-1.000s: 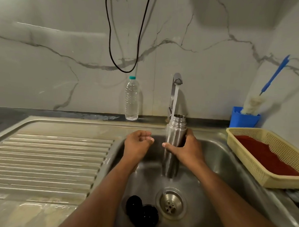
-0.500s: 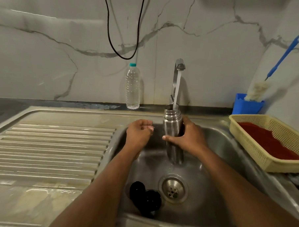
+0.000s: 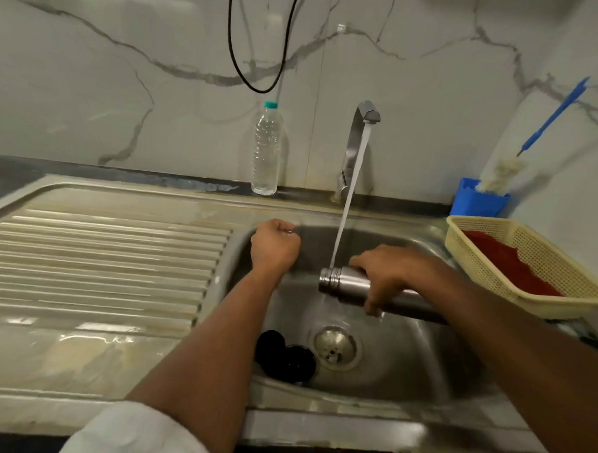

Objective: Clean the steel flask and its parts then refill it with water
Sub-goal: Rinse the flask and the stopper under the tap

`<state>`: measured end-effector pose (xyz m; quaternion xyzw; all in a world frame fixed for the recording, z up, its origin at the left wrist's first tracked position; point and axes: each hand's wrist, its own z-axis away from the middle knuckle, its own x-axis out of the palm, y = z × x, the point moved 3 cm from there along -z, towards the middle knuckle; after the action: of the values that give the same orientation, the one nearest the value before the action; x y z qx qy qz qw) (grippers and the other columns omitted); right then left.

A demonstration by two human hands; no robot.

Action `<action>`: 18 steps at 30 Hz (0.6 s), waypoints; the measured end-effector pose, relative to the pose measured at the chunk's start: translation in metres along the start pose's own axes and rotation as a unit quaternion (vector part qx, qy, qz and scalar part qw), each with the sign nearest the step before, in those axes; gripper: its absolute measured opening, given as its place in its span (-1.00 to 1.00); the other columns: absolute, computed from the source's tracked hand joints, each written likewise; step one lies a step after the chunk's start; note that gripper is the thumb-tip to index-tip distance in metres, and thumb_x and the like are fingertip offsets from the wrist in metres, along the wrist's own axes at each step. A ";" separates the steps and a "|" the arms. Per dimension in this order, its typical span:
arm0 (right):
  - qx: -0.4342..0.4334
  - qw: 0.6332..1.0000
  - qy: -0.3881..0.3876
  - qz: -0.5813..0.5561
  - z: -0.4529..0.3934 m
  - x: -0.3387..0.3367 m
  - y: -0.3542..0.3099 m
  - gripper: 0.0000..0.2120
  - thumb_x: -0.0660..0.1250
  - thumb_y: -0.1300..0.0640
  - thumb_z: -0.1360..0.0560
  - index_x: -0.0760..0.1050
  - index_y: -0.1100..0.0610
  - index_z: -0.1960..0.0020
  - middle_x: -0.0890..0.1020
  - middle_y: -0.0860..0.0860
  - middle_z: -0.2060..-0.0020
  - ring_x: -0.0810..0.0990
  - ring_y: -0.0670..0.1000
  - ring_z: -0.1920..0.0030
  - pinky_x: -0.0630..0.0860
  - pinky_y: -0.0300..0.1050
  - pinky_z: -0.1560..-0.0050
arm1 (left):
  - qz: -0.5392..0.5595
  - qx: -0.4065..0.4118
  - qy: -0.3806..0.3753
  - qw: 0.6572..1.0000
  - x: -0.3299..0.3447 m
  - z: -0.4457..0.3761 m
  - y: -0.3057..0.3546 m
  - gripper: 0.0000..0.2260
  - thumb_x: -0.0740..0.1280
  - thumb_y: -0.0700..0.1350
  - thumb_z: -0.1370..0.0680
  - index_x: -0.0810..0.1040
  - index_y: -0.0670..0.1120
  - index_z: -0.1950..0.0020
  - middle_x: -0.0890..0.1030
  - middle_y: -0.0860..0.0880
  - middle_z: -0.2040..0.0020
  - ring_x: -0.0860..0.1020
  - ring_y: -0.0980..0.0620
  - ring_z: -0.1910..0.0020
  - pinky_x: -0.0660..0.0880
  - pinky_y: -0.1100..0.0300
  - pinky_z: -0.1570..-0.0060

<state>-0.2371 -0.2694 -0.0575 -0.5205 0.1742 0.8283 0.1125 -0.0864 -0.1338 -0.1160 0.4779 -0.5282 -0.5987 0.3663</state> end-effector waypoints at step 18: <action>0.055 0.879 0.023 0.473 0.003 -0.026 -0.072 -0.54 0.38 -0.16 -0.53 0.49 0.06 -0.33 0.59 0.18 -0.22 0.54 0.27 -0.27 0.44 0.30 -0.24 | -0.095 0.010 -0.015 0.995 0.000 0.011 0.012 -0.68 0.35 -0.17 -0.54 0.63 -0.01 -0.28 0.67 -0.05 -0.18 0.61 -0.06 -0.12 0.55 0.08 -0.11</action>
<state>-0.2020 -0.2023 -0.0447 -0.3879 0.4470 0.7601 -0.2682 -0.0972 -0.1327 -0.1046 0.5206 -0.4919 -0.6325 0.2948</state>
